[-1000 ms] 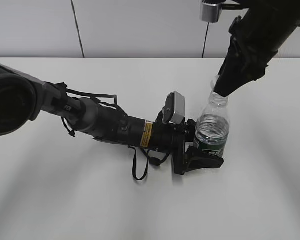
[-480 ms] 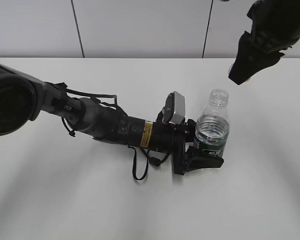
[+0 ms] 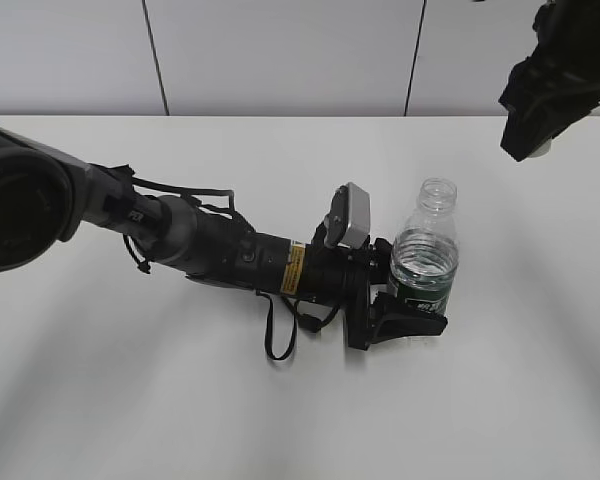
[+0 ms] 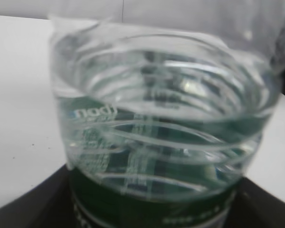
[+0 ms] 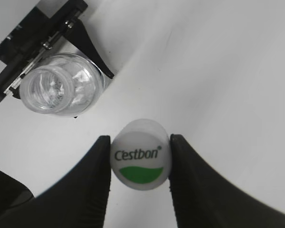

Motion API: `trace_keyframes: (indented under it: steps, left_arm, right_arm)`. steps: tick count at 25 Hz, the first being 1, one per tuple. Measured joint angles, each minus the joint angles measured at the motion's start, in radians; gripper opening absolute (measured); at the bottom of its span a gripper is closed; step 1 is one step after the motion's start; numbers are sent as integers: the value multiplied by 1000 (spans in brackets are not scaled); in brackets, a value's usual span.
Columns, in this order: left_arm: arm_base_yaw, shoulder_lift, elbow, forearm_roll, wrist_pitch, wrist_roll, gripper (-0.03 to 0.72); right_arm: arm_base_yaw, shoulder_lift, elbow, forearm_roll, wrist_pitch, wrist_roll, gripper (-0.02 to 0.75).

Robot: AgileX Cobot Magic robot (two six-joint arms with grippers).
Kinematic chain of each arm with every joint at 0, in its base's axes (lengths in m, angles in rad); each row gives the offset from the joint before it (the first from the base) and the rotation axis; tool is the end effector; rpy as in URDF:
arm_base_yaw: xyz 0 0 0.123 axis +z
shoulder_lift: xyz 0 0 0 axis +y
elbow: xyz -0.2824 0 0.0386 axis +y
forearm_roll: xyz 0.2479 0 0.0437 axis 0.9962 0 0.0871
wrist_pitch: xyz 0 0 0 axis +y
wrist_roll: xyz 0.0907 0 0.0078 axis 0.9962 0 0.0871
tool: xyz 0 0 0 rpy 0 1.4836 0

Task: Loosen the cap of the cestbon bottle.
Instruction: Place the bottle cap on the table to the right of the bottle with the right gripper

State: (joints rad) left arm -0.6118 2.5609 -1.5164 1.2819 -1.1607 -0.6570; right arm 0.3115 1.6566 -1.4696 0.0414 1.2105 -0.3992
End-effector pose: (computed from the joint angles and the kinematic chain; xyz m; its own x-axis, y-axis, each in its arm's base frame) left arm 0.3306 -0.3297 0.0372 -0.0359 0.1823 -0.9826 0.9892 -0.1333 -0.0609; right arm 0.3204 0.1069 0.3100 -0.7340 -0.6302 -0.2530 -0.6378 0.7677 -0.0621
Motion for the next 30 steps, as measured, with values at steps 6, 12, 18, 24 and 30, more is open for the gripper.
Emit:
trace_keyframes:
  steps: [6, 12, 18, 24, 30]
  left_arm:
    - [0, 0, 0, 0, 1, 0, 536]
    - [0, 0, 0, 0, 1, 0, 536]
    - [0, 0, 0, 0, 1, 0, 536]
    - [0, 0, 0, 0, 0, 0, 536]
    - [0, 0, 0, 0, 0, 0, 536]
  right_arm:
    - [-58, -1, 28, -18, 1, 102, 293]
    - [-130, -1, 161, -26, 1, 145, 292]
    - [-172, -2, 351, -27, -112, 192, 291]
    - [-176, -2, 551, -36, -407, 294, 291]
    - [-176, -2, 679, -41, -649, 393, 291]
